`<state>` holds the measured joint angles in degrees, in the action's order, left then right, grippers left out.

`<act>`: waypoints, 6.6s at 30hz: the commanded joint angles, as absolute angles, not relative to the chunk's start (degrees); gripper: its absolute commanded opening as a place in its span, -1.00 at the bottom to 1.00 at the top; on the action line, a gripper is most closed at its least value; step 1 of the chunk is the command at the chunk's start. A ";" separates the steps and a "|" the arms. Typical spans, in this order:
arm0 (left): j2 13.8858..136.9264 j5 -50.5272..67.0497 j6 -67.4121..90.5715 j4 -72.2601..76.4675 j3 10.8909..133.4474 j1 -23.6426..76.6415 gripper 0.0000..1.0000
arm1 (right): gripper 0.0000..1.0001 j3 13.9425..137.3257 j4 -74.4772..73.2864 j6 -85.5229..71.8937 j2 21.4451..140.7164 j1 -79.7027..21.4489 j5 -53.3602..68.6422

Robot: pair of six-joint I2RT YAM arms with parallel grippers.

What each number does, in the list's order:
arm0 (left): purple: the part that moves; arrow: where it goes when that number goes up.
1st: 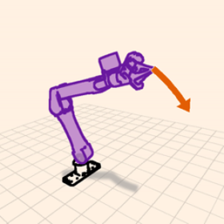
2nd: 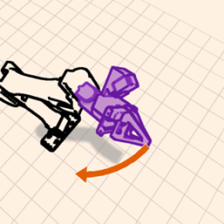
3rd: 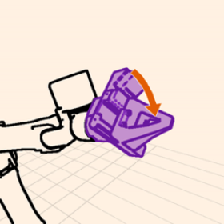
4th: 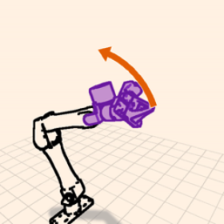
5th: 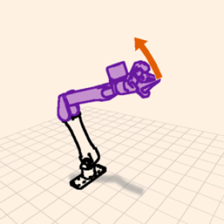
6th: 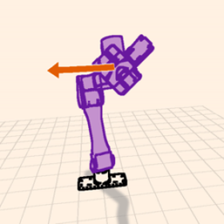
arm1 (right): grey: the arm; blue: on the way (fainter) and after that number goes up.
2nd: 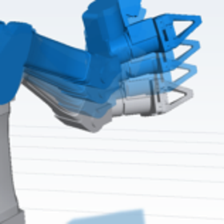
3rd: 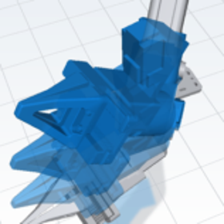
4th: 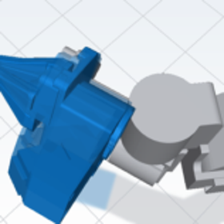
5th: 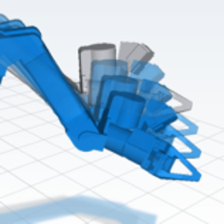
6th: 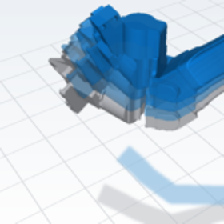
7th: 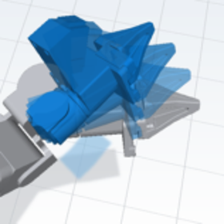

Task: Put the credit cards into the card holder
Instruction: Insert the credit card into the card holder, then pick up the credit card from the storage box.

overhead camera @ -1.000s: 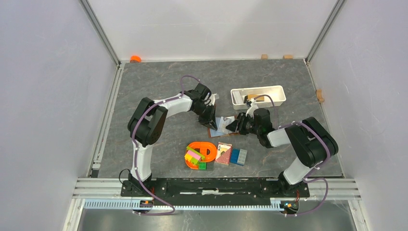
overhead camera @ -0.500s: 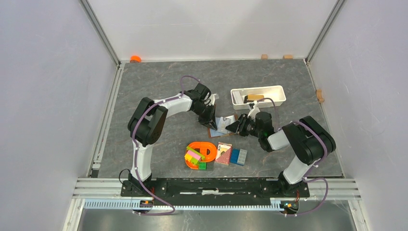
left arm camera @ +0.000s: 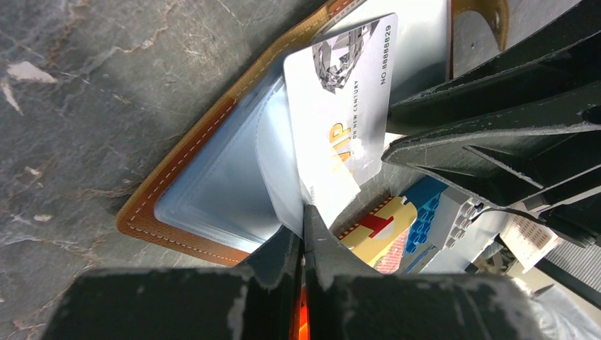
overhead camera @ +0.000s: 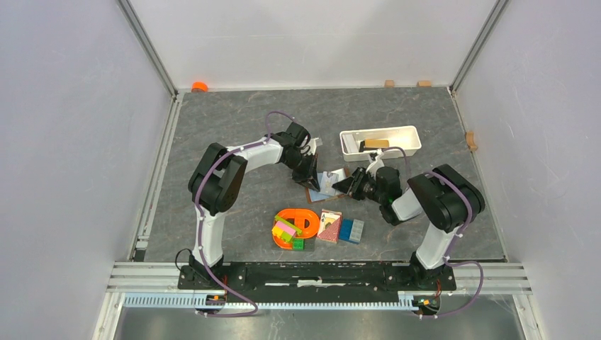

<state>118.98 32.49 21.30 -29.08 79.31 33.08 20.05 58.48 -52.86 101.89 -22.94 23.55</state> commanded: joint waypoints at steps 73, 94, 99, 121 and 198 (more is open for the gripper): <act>121.78 22.88 14.94 -28.68 76.91 28.07 -0.35 | -1.00 42.09 12.13 -29.93 106.59 -21.02 26.23; 120.95 26.48 16.65 -26.98 76.22 27.91 -0.31 | -1.00 40.85 27.07 -40.15 105.93 -27.60 30.60; 119.85 28.11 17.31 -26.14 75.38 27.51 -0.31 | -0.95 39.81 30.23 -42.12 104.51 -27.69 31.51; 116.98 36.65 20.22 -21.20 72.60 26.11 -0.36 | -0.74 41.22 37.34 -43.58 105.09 -29.09 33.19; 86.37 12.90 16.12 -33.76 71.24 26.81 0.60 | 0.58 73.33 -16.35 -4.97 99.64 -16.82 4.53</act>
